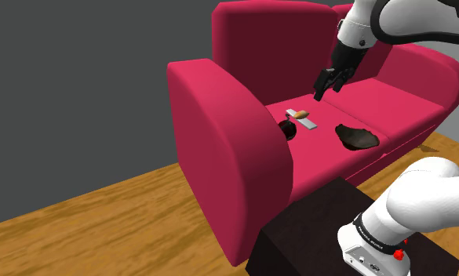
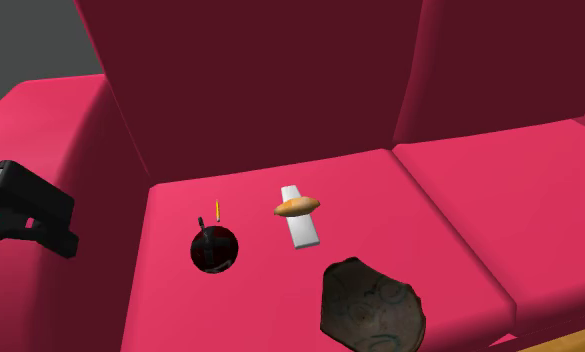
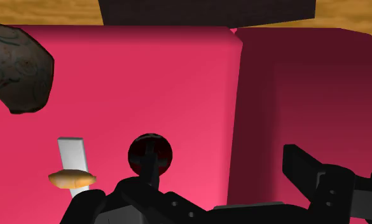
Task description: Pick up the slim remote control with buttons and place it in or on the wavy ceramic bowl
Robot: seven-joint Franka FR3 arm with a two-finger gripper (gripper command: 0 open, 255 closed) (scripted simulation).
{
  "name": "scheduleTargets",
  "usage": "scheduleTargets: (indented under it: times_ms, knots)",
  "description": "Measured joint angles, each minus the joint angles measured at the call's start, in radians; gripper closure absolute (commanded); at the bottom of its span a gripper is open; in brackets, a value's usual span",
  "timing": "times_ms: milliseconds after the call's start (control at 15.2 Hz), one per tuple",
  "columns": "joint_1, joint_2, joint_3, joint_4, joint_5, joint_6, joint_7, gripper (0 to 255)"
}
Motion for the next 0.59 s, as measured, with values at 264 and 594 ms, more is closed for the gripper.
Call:
scheduleTargets:
  times_ms: [264,594]
  knots:
    - [-0.013,0.033,-0.035,-0.018,-0.016,0.048,-0.03,0]
    - [-0.042,0.136,-0.119,-0.041,-0.049,0.169,-0.101,0]
